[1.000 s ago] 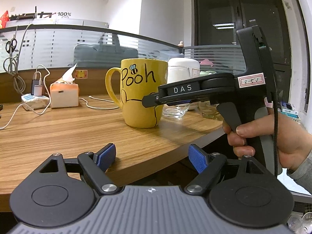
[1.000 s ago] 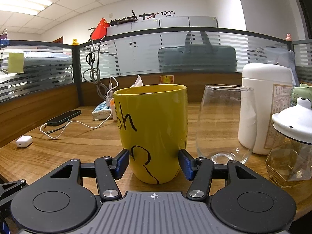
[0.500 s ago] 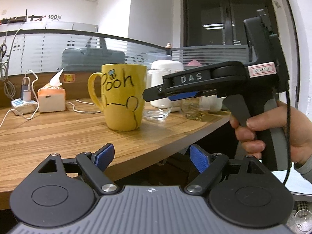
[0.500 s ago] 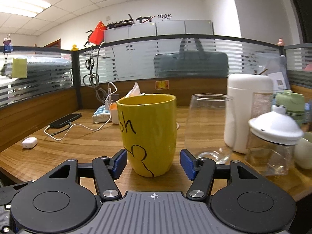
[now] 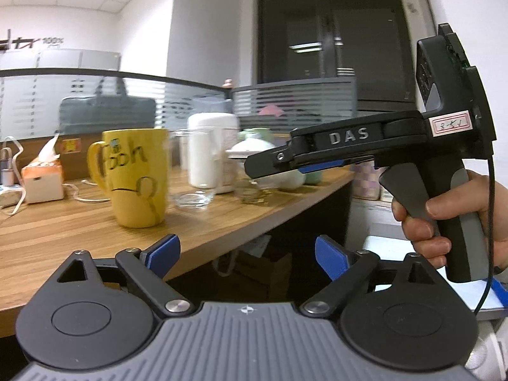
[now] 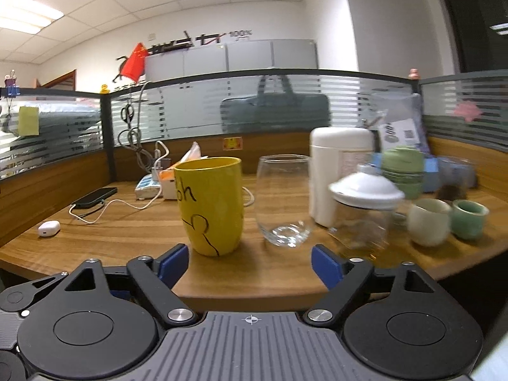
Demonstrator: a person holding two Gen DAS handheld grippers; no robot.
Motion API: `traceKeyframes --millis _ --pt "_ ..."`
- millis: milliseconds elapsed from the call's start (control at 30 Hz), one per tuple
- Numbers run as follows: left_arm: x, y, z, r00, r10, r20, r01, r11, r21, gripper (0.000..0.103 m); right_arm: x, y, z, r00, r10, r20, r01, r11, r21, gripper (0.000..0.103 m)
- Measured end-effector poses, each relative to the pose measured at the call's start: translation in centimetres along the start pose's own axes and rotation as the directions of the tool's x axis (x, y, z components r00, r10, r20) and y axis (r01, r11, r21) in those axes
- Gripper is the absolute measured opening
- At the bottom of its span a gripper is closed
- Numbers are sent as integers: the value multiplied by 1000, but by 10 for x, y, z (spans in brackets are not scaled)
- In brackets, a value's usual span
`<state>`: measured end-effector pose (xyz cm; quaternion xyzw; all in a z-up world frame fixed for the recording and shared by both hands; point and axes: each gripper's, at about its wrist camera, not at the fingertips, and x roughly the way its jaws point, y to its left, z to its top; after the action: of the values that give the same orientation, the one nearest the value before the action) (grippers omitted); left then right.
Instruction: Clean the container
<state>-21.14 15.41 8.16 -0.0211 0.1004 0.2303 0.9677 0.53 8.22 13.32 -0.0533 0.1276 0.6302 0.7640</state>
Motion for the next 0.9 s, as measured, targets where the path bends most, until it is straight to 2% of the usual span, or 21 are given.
traceKeyframes --millis 267,367,567,700,900 --pt "5 -34 1 991 -133 -7 133 991 14 100 -63 -20 -16 991 -127 32 125 991 47 103" --pt "8 -50 2 982 -189 -1 189 981 40 103 -91 -28 -23 982 -188 37 186 981 58 103" --pt "18 -87 3 953 -302 -3 301 950 77 103 -139 -43 -38 951 -309 16 306 948 89 103" --pt "30 -108 4 926 -377 -27 378 923 71 103 -162 -48 -53 927 -375 -7 373 922 106 103" --pt "41 -137 6 895 -442 -59 446 889 103 103 -195 -55 -75 882 -469 -43 471 873 129 103"
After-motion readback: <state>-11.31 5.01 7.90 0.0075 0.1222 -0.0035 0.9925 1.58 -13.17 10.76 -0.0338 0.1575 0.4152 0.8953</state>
